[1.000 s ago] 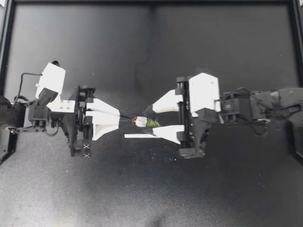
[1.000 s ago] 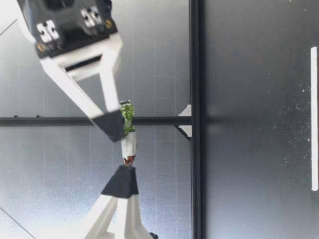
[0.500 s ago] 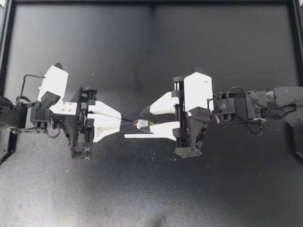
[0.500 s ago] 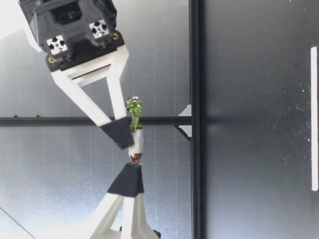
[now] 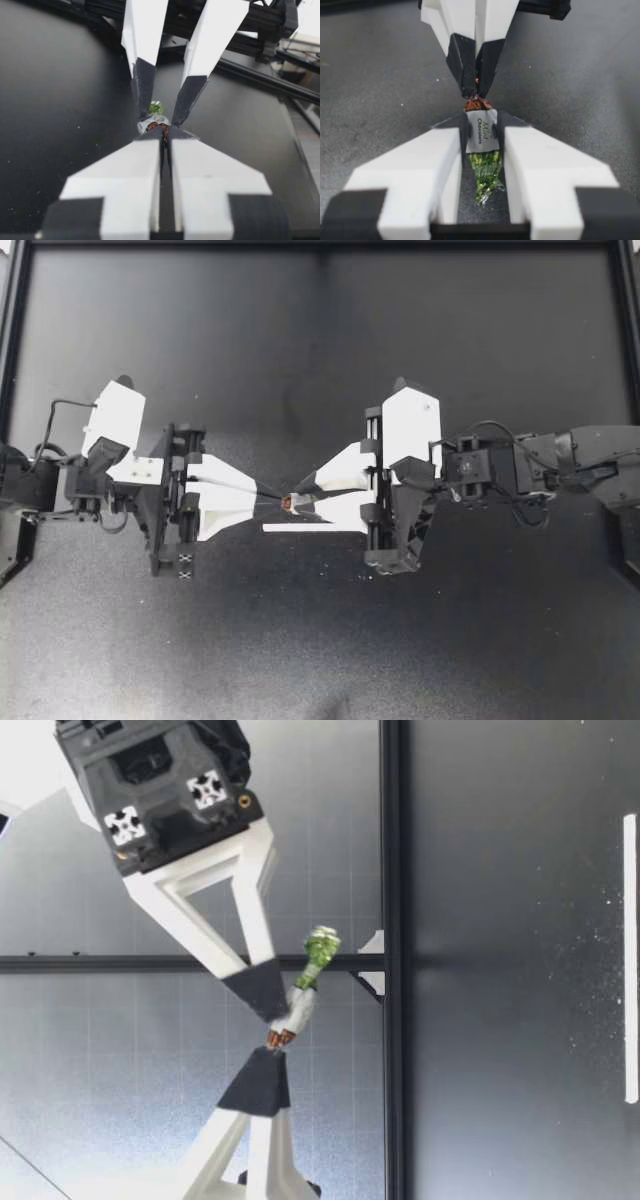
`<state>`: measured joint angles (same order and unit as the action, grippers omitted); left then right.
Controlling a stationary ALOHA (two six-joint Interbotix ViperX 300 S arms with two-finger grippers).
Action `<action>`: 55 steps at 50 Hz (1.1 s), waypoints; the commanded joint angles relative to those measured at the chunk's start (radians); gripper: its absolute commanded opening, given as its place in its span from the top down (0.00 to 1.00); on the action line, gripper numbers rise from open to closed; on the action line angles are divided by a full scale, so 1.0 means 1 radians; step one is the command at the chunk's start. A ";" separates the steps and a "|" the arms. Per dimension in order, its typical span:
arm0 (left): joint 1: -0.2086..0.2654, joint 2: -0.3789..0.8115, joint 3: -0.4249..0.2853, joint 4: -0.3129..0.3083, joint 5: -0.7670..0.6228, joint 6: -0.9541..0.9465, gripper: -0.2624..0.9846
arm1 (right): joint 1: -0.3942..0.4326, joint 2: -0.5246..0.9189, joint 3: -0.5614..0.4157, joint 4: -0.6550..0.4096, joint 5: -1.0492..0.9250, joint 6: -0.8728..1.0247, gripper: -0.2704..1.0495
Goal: Pick up the candy and unwrap it.
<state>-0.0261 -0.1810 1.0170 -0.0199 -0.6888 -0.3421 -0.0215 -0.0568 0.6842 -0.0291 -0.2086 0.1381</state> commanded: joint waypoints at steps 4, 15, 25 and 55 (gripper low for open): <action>0.003 -0.009 -0.021 0.009 -0.006 0.005 0.93 | -0.006 -0.008 -0.023 0.002 -0.003 0.003 0.57; 0.002 -0.008 -0.018 0.031 -0.006 0.005 0.93 | -0.006 -0.002 -0.023 0.000 -0.003 0.002 0.52; 0.003 -0.008 -0.021 0.031 -0.006 0.005 0.93 | -0.003 -0.002 -0.025 0.000 -0.003 0.000 0.53; 0.002 -0.008 -0.017 0.032 -0.006 0.006 0.93 | 0.009 -0.018 -0.020 -0.077 -0.003 -0.014 0.95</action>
<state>-0.0245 -0.1810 1.0170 0.0092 -0.6903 -0.3375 -0.0153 -0.0476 0.6842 -0.1043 -0.2071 0.1258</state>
